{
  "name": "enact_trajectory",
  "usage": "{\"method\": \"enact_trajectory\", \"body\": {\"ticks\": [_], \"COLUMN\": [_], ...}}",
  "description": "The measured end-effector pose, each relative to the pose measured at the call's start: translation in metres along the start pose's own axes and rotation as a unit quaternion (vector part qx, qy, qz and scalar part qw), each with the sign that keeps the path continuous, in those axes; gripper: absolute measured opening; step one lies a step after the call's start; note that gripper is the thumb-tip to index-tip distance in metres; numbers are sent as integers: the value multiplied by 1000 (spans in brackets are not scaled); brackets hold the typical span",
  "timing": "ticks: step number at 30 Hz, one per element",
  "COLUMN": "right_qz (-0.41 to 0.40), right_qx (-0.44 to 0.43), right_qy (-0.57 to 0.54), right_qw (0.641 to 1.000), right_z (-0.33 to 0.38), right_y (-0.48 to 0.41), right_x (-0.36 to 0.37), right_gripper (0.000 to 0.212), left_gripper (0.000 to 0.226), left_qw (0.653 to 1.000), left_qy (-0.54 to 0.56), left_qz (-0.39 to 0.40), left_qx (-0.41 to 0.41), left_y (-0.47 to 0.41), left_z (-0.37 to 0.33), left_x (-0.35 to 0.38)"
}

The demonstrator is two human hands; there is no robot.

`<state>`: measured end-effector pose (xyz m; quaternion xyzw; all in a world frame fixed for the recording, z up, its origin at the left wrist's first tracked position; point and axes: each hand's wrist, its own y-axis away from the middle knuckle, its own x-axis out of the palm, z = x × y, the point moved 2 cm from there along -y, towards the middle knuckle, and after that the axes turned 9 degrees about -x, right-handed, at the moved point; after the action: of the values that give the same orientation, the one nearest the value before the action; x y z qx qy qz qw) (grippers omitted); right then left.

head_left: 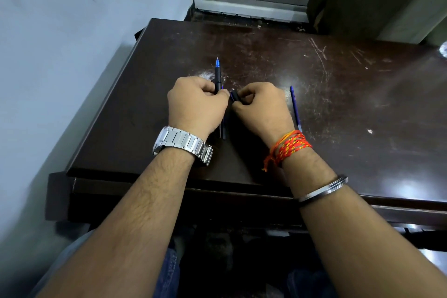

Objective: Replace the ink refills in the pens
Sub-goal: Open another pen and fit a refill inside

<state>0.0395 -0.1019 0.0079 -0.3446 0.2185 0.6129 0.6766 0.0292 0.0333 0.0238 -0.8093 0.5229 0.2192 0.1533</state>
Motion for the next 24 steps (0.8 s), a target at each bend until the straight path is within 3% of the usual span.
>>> {"method": "enact_trajectory", "body": {"ticks": [8,12,18,24], "right_qz": [-8,-57,-131,-148], "right_qx": [16,41,107,130], "right_qy": [26,-89,-366,-503], "right_qw": [999,994,915,841], "right_z": [-4,-8,-6,-3], "right_y": [-3,-9,-15,-15], "right_x": [-1,-5,-10,-25], "right_gripper": [14,15,11,11], "left_gripper": [10,11,23,23], "left_qw": [1000,999,994,985], "left_qy": [3,13,-11,-37], "left_qz": [21,45,105,156], "left_qx": [8,8,38,57], "left_y": [3,3,11,17], "left_z": [2,2,-2,-4], "left_x": [5,8,15,19]}}
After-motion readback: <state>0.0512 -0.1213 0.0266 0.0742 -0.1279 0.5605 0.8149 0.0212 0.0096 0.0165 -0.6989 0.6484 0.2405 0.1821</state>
